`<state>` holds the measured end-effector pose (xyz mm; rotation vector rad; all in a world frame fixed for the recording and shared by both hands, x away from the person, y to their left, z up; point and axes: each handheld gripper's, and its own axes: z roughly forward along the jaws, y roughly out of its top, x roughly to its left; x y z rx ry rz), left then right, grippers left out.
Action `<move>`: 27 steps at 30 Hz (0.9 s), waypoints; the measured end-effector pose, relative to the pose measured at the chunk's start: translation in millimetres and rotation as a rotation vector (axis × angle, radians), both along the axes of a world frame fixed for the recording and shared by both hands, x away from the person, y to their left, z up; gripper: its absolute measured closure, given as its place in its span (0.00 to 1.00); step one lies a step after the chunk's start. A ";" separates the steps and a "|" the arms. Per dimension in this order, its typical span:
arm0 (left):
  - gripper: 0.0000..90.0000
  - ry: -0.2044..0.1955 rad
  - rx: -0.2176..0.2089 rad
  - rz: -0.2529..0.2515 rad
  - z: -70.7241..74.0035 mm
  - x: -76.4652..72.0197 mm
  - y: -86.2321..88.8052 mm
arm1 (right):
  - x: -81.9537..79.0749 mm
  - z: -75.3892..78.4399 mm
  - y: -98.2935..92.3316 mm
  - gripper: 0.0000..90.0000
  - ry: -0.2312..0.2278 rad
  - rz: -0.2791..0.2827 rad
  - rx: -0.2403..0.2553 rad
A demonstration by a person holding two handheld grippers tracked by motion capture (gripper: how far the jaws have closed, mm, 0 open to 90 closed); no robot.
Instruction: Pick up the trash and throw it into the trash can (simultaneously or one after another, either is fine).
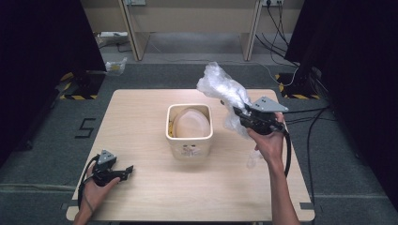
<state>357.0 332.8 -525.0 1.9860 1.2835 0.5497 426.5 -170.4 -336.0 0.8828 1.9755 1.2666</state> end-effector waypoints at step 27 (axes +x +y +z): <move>0.16 0.000 0.002 -0.001 0.0 0.0 0.1 | 12.0 8.2 81.6 0.78 0.027 0.180 -0.045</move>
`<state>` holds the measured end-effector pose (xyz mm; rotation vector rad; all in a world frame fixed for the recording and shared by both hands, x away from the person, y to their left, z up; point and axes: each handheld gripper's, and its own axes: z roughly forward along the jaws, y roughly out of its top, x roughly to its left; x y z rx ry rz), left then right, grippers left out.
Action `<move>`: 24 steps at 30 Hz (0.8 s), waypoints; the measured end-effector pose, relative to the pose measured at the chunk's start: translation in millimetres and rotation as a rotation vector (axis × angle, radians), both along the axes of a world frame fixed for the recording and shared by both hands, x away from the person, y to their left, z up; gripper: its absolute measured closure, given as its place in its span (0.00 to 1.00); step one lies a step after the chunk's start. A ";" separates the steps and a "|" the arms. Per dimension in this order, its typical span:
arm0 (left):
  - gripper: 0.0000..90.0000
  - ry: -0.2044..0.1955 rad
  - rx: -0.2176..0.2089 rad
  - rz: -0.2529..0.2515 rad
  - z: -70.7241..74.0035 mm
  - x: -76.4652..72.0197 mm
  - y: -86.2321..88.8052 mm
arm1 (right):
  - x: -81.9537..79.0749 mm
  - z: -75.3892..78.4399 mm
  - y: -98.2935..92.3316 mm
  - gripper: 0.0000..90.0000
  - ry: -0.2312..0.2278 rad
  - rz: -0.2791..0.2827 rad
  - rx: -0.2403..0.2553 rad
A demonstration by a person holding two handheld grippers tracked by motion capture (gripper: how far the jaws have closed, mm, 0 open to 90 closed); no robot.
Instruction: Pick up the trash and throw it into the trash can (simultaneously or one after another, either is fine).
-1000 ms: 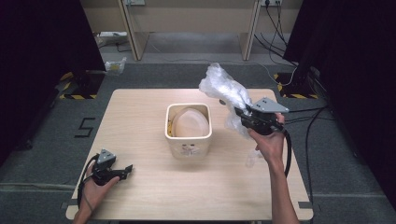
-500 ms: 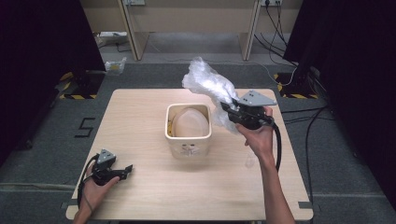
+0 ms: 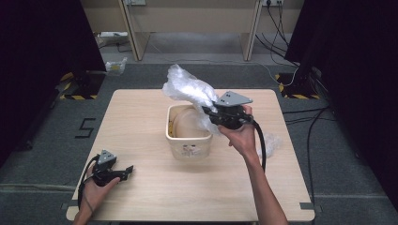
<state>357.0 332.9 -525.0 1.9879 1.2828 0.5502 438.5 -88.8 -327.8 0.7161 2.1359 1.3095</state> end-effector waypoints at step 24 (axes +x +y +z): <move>0.16 0.004 0.002 -0.002 0.3 -0.1 0.2 | 32.8 -48.3 59.6 0.77 0.264 0.151 -0.148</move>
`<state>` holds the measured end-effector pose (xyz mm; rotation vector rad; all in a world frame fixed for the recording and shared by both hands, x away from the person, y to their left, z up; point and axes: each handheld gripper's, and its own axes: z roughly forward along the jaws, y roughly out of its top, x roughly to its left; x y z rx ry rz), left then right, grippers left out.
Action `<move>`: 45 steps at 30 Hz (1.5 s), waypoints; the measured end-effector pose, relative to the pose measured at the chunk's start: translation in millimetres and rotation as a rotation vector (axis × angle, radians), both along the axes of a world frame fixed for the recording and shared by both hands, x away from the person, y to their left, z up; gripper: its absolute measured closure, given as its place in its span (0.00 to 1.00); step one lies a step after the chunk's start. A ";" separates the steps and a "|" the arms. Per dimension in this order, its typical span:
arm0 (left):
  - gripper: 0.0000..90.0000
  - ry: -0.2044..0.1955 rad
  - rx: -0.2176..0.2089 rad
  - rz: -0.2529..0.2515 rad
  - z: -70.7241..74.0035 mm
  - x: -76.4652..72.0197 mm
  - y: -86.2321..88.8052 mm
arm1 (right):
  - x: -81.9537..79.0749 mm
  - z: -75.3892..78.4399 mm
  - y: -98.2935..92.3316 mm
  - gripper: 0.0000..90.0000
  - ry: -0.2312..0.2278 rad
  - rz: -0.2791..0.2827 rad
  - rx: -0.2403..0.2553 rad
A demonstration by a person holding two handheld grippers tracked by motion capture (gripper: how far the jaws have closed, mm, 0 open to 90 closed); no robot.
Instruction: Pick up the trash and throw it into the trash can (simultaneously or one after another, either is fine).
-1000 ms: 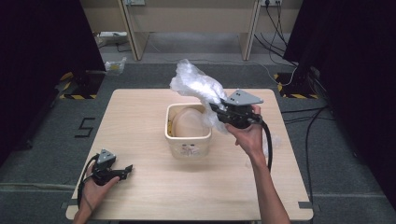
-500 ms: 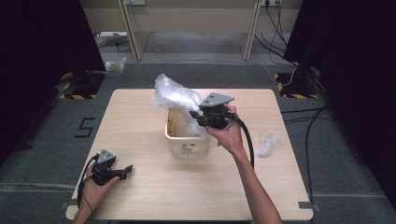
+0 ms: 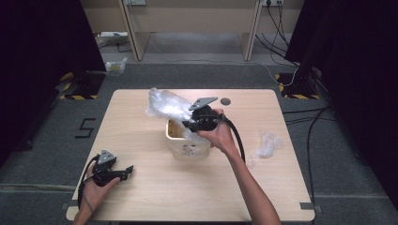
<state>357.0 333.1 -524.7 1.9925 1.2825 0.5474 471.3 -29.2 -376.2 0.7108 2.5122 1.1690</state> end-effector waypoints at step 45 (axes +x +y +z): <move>0.16 0.000 0.000 0.000 0.0 0.0 0.0 | 5.2 22.0 -11.3 0.41 0.071 0.037 0.090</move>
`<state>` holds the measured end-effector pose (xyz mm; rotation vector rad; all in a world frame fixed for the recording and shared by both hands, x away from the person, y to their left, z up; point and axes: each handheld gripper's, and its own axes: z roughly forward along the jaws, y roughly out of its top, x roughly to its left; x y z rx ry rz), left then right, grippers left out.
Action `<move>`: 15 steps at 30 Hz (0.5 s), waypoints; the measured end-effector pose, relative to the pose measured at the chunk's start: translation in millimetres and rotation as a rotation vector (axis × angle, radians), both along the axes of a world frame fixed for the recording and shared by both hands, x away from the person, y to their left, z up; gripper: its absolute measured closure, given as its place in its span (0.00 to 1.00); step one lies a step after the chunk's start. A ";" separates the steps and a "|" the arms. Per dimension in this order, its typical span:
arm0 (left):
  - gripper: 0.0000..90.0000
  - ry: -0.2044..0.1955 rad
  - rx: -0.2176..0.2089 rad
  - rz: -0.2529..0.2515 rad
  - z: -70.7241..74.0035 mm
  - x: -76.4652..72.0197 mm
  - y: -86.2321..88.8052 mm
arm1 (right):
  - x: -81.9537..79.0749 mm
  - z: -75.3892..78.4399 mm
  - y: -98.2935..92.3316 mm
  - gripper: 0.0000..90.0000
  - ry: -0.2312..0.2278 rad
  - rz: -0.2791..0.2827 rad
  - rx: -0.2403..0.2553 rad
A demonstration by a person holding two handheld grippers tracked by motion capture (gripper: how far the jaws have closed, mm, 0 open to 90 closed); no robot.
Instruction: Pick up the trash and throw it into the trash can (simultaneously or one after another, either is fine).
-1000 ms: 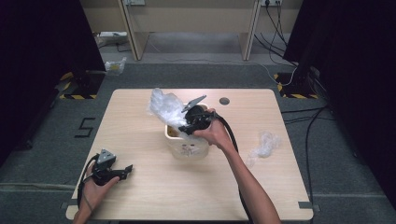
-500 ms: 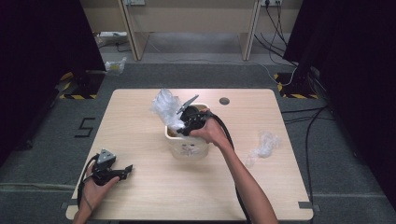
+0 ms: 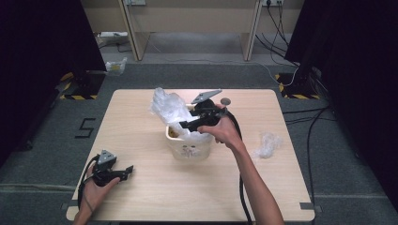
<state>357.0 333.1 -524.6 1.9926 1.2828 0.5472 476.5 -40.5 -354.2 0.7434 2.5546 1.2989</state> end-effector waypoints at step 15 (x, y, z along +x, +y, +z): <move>0.16 0.000 0.000 0.000 0.0 0.0 0.0 | -9.5 21.4 -44.4 0.43 -0.092 -0.125 0.050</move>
